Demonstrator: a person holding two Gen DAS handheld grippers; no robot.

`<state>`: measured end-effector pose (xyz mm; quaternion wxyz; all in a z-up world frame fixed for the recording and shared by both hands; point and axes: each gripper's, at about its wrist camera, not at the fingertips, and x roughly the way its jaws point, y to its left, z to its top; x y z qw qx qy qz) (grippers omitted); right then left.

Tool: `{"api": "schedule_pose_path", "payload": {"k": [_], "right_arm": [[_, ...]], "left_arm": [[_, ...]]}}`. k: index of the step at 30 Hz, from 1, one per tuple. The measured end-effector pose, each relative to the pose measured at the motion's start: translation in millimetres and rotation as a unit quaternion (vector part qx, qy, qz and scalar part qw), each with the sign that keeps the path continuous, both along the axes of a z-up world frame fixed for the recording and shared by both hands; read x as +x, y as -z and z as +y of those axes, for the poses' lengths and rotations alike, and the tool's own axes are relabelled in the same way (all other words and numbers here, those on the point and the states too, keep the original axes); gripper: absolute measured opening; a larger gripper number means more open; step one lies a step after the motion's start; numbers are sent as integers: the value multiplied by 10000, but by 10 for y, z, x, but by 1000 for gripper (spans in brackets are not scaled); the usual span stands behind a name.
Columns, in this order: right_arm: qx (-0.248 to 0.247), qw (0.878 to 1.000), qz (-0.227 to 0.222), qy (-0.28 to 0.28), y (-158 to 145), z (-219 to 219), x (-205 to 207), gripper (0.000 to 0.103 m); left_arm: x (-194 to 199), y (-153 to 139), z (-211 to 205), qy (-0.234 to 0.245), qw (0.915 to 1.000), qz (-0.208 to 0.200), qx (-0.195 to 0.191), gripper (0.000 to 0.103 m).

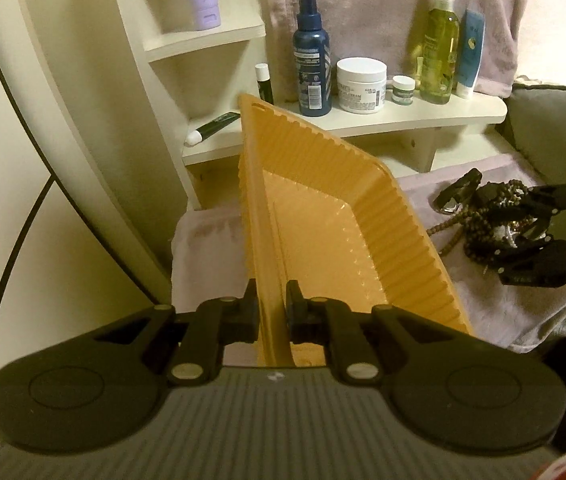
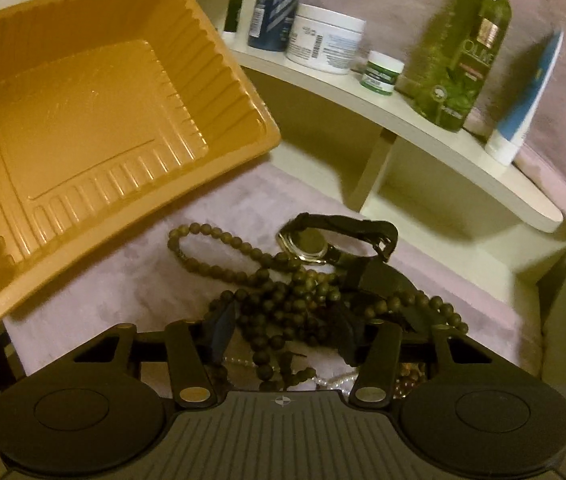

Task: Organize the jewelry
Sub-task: 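Tilt the orange tray up with the left gripper while the right gripper grasps a brown bead strand, then lift the bead strand with the right gripper and drop it into the tray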

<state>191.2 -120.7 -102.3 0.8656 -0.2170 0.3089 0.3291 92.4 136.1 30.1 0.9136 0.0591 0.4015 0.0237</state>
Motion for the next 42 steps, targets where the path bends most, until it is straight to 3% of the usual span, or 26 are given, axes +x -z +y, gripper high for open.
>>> {"api": "schedule_pose_path", "payload": {"k": [2, 4, 5, 6, 13, 15, 20, 27, 42], "right_arm": [[-4, 10000, 19, -50, 6, 10, 25, 53], [46, 9999, 149, -63, -4, 5, 31, 46], [110, 9996, 257, -94, -13, 2, 31, 33], [104, 9995, 266, -95, -19, 13, 17, 28], [289, 9992, 261, -59, 1, 22, 15, 28], [303, 9993, 190, -77, 2, 29, -35, 15], [529, 9985, -117, 39, -104, -30, -165, 14], [1023, 9930, -529, 248, -520, -227, -294, 14], [1584, 9806, -1117, 282, -1339, -515, -418, 14]], "left_arm": [[10, 2, 8, -3, 10000, 6, -17, 11], [14, 4, 13, -9, 10000, 6, -31, 11], [11, 6, 14, -5, 10000, 7, -31, 11], [13, 6, 17, -2, 10000, 8, -31, 11], [11, -1, 15, -35, 10000, -6, -63, 11], [8, -2, 25, -51, 9999, -13, -90, 11], [7, 6, 42, -53, 9999, -13, -102, 11], [2, 15, 43, -55, 9999, -30, -97, 11], [-18, 23, 33, -11, 9999, -104, -90, 11]]}}
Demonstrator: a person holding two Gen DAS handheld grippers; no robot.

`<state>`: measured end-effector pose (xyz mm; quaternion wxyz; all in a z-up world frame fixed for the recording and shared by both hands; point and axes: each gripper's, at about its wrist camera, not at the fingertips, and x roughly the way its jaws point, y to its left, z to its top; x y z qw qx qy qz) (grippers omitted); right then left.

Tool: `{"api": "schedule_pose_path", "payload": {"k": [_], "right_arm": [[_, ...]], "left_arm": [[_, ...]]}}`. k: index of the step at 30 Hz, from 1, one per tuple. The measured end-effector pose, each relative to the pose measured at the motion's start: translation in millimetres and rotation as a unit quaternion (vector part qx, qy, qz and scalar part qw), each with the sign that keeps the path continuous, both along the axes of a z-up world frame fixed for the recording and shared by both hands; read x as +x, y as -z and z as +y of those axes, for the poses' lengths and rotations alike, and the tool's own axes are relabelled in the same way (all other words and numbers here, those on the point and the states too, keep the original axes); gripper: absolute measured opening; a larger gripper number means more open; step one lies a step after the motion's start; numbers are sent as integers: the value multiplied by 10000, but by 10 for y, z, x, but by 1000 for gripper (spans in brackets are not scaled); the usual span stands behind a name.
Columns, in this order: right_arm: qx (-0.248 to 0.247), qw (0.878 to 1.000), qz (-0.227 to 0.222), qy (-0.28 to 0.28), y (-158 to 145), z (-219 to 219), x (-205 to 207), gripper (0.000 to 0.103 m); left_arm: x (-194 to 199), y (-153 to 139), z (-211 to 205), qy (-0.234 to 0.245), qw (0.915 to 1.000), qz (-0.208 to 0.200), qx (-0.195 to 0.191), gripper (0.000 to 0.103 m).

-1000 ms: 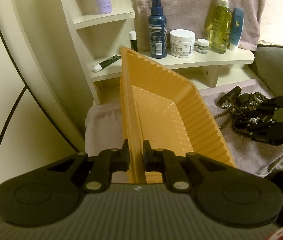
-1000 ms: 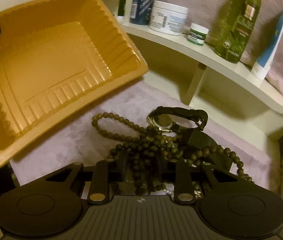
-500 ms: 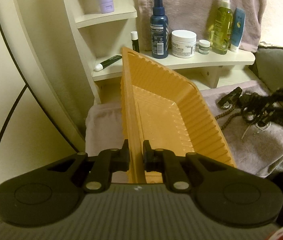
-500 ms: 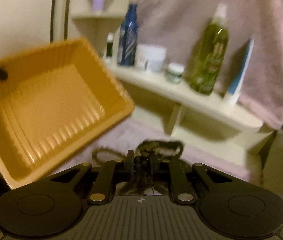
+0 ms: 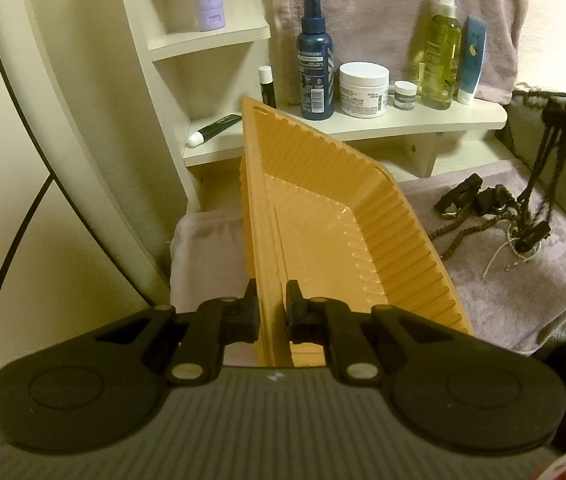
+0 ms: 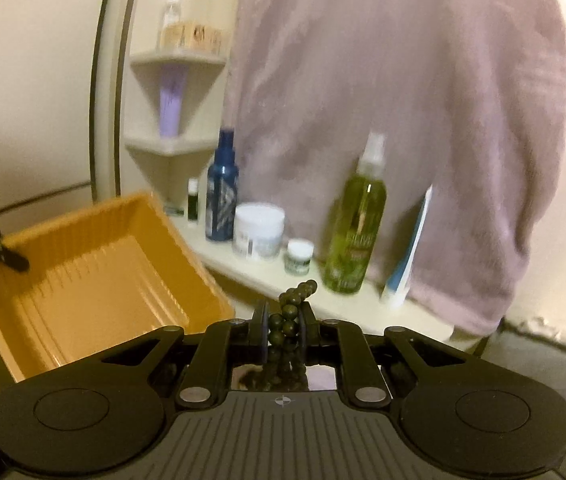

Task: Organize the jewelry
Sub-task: 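Lift the bead strand with the right gripper and drop it into the tray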

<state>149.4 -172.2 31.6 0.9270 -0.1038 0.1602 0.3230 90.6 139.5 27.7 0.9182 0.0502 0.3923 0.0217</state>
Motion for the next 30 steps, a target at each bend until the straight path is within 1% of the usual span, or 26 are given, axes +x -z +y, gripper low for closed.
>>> {"api": "schedule_pose_path", "payload": {"k": [4, 13, 21, 26, 30], "right_arm": [[82, 9997, -219, -28, -221, 4, -72, 14], [312, 9983, -415, -259, -560, 105, -141, 14], [444, 9946, -477, -806, -765, 504, -197, 14], [668, 9906, -317, -1155, -793, 794, -204, 14], [727, 9883, 29, -1339, -607, 1050, -158, 14]], "left_arm": [[-5, 0, -1, -7, 10000, -27, -16, 11], [-7, -3, 0, 4, 10000, -51, -26, 11], [0, 8, 27, 13, 9999, -69, -72, 11], [-3, 4, 34, 37, 9999, -71, -75, 11], [2, 14, 52, 35, 9999, -69, -107, 11]]}}
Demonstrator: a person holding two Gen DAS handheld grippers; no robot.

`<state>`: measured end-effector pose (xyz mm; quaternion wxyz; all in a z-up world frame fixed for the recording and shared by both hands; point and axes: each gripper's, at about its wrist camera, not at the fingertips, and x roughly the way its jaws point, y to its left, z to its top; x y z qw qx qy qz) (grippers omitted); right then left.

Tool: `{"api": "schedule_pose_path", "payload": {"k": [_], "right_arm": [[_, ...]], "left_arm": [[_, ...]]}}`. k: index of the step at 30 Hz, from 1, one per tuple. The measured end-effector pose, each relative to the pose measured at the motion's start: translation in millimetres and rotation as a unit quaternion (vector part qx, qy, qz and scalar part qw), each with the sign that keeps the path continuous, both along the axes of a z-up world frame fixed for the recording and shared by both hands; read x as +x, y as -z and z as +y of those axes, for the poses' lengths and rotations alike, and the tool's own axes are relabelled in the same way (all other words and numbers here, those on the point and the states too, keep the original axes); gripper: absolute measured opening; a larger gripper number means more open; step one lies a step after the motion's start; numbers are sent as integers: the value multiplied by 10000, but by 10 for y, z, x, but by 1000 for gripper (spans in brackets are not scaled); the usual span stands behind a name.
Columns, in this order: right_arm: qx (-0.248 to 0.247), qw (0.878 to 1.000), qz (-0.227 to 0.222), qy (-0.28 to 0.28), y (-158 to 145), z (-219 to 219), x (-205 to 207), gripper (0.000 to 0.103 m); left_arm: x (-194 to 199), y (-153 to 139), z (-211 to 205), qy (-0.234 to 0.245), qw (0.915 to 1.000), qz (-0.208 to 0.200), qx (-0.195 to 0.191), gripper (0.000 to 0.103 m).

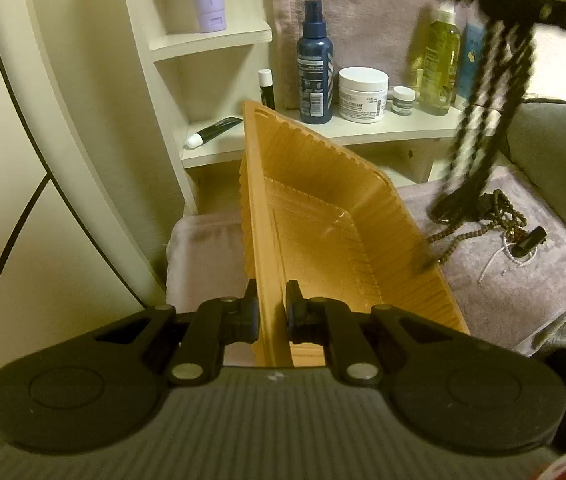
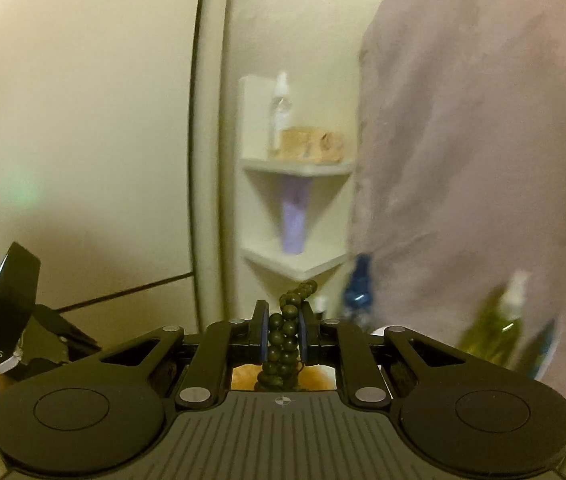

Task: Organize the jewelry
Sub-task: 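Lift the bead strand with the right gripper and drop it into the tray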

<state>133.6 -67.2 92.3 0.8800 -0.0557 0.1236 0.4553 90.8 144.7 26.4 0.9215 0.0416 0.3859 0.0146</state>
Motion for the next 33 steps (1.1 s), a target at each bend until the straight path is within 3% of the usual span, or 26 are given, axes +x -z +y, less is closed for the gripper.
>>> {"api": "schedule_pose_path", "payload": {"k": [12, 18, 25, 26, 28, 29, 33], "right_arm": [[-490, 9912, 1230, -63, 966, 435, 199, 14], [-750, 9837, 1628, -113, 1250, 458, 207, 14], [-698, 9795, 1884, -123, 1339, 403, 182, 15], [-690, 9789, 1919, -81, 1346, 388, 184, 17], [-625, 9794, 1920, -2, 1320, 348, 175, 38], [-549, 9805, 1887, 61, 1302, 301, 159, 56], [-346, 9838, 1695, 477, 1210, 29, 77, 58]], "left_arm": [[8, 10, 24, -8, 10000, 13, -37, 11], [11, 21, 42, -52, 9999, 20, -88, 11], [13, 19, 63, -97, 9998, 27, -159, 11], [14, 23, 64, -106, 9998, 35, -157, 11], [25, 20, 68, -130, 9998, 44, -162, 11], [24, 19, 68, -134, 9998, 44, -171, 11], [17, 20, 53, -144, 9998, 42, -144, 10]]}}
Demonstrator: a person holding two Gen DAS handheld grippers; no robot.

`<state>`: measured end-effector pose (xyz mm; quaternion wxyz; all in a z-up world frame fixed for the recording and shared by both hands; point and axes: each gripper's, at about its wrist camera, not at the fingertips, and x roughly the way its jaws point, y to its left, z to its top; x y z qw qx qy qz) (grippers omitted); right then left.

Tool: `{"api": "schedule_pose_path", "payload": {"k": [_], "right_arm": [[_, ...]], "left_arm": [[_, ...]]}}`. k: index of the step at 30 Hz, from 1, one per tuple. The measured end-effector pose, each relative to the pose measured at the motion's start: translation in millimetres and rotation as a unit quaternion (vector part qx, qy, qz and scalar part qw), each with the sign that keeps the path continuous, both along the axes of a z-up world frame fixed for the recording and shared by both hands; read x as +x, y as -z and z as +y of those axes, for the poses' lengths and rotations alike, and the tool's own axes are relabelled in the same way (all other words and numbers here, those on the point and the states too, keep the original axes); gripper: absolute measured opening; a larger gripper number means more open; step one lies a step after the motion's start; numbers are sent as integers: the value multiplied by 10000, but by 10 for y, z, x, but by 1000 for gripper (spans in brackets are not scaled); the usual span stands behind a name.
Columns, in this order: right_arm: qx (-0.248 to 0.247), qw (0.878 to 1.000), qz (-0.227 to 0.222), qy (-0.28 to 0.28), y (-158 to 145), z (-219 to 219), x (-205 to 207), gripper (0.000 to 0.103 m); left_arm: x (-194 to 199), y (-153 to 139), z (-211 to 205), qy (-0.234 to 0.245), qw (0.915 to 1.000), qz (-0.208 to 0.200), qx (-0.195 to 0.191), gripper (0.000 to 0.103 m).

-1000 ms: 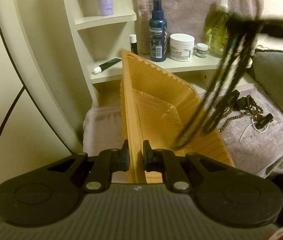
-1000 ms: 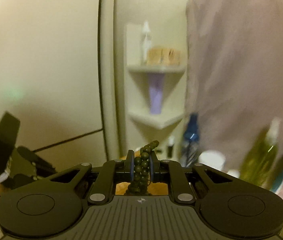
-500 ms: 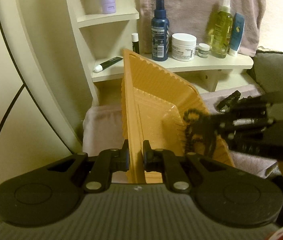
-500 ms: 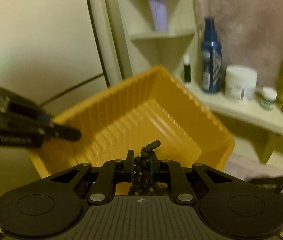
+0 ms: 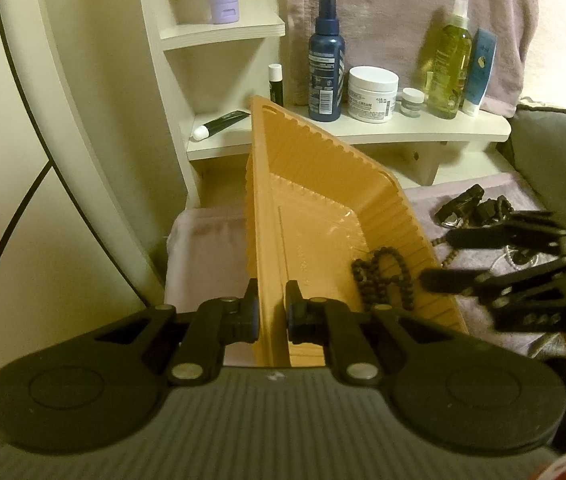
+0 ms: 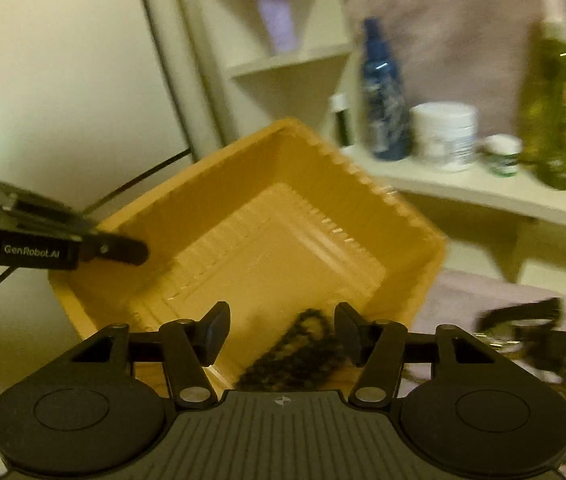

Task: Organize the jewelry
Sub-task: 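Lift the bead strand with the right gripper and drop it into the tray, then grasp the black case with the right gripper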

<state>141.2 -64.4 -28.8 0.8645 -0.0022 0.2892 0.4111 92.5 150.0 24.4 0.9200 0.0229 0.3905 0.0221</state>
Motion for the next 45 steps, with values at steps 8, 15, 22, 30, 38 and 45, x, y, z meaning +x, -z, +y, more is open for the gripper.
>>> {"api": "schedule_pose_path", "payload": {"k": [8, 15, 22, 30, 38, 45], "right_arm": [[-290, 9885, -112, 1477, 66, -792, -182, 58], [-577, 9713, -9, 2310, 167, -1325, -255, 58], [-776, 9632, 14, 2574, 288, -1483, -238, 58], [-947, 9640, -36, 2483, 407, -1493, -65, 80], [-1849, 9665, -446, 1723, 546, -1488, 189, 80], [-2171, 9690, -567, 1036, 665, -1583, 370, 80]], "left_arm": [[-11, 5, -2, -28, 10000, 5, -12, 10], [-22, 14, 10, -83, 10000, 21, -31, 10], [-16, 12, 3, -100, 9999, 35, -14, 10], [-1, 8, -5, -98, 9999, 65, 33, 11], [-4, 10, -2, -111, 9999, 90, 24, 10], [-2, 9, -13, -135, 9999, 98, 24, 10]]}}
